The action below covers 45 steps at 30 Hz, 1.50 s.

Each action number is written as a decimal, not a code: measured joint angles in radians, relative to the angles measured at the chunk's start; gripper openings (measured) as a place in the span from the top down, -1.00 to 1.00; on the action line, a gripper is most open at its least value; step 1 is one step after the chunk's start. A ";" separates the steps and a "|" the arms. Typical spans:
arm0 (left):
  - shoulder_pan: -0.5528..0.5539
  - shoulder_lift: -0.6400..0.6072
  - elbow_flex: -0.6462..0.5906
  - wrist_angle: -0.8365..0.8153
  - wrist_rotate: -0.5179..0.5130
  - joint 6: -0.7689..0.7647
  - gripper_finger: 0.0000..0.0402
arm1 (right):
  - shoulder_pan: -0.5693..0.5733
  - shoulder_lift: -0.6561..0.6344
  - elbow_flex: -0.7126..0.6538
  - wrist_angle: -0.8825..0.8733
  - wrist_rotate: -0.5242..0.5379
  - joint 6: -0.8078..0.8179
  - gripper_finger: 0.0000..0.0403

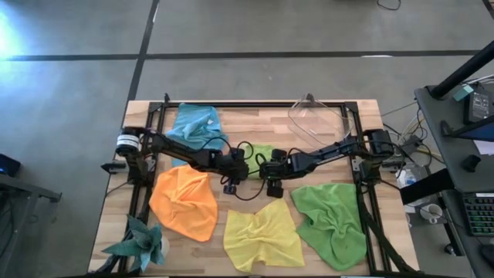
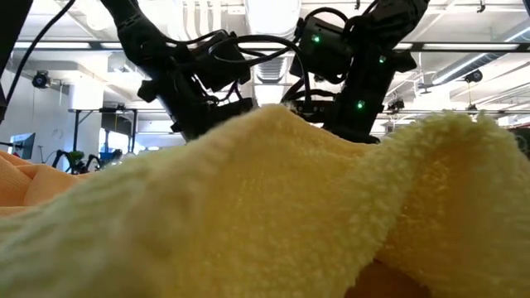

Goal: Fold microfiber towels
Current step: Put the light green microfiber cloth into the transparent bin

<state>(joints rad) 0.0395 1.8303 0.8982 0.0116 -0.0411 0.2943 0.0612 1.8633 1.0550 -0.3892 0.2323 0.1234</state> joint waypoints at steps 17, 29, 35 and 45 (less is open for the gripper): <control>0.000 0.005 -0.004 0.036 -0.085 0.060 0.97 | -0.003 -0.002 -0.003 0.002 -0.030 0.024 0.80; 0.000 -0.046 0.081 -0.085 -0.133 0.109 1.00 | -0.003 -0.089 0.003 -0.042 -0.057 0.154 0.95; 0.005 -0.059 0.141 -0.105 -0.178 0.166 1.00 | -0.002 -0.153 0.003 -0.118 -0.055 0.253 0.95; 0.027 -0.066 0.289 -0.196 -0.234 0.295 1.00 | -0.002 -0.269 0.003 -0.237 -0.009 0.379 0.96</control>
<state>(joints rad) 0.0665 1.7641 1.1868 -0.1846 -0.2749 0.5891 0.0589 1.5938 1.0580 -0.6257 0.2232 0.5028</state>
